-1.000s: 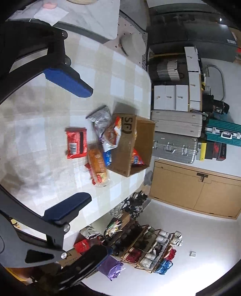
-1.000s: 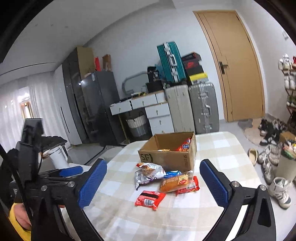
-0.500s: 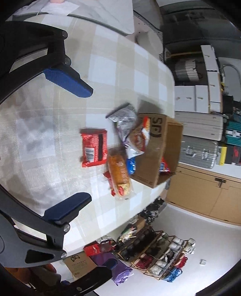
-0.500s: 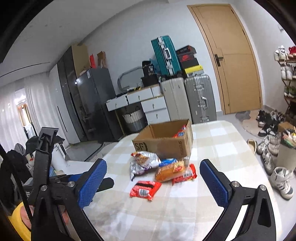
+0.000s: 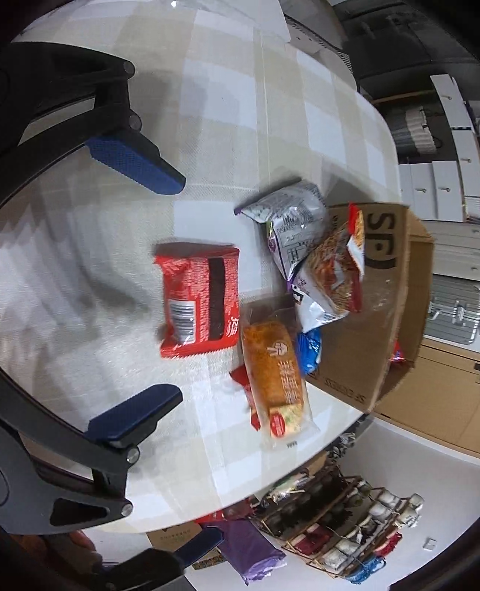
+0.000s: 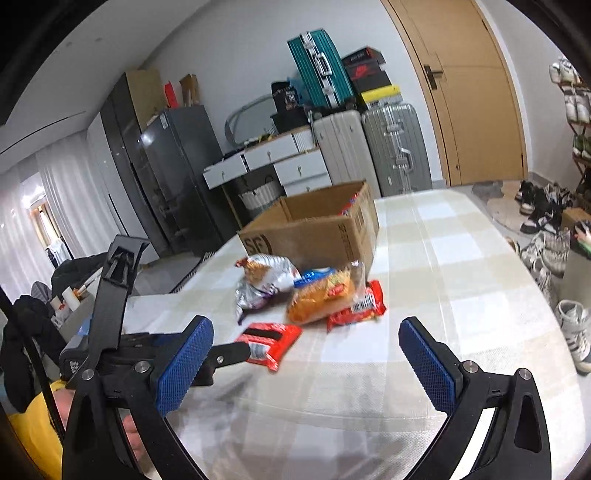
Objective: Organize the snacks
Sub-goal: 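Lower the left tool onto the red chocolate bar and close on it, then grasp the bread packet with the right tool while the left tool holds the chocolate bar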
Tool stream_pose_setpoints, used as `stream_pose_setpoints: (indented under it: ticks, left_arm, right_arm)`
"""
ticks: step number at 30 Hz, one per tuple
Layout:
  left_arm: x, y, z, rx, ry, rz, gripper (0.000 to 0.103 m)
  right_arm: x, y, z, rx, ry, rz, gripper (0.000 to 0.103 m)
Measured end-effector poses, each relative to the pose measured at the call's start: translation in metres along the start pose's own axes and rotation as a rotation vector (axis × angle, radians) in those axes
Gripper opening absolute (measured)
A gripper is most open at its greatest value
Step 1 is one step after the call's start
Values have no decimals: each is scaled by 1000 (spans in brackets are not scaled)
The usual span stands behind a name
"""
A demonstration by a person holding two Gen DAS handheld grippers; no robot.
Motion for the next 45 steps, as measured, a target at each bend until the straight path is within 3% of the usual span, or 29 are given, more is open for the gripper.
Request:
stream_pose_setpoints:
  ticks: [11,14,17,19,23,36,45]
  left_arm:
    - [21,-1,-58,7,76,-1,102]
    - [26,-2,-67,11,65,11,102]
    - [30,-4,-69,7,52,0,93]
    - [32,-5,-69,21,43,-19,70]
    - [36,-4,-67,24,28,-46,49]
    - [18,19,-54,-49,8,13,48]
    - [-4,33,-26,-91,-26,32,48]
  right_arm:
    - [-3,-11,-24,10,61,-27,102]
    - [-5,-12,-28,10,72,-31,102]
    - [-6,-14,-29,10,77,-35,102]
    - [-7,-14,-30,9,80,-34,102]
    - [-9,-12,-31,3,89,-29,102]
    - [-9,-3,-32,-29,97,-22,102]
    - [6,-11,-58,8,160,-97,102]
Point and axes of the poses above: each gripper's, at about its wrist camera, not at the fingertips, and z roughly against the way its jaws point, y to its left, x to its top, the point moved 3 cm from there along -z, roughly the way its jaws point, and after that the axes turned 14 degrees about -z, right-handed, at the moved point
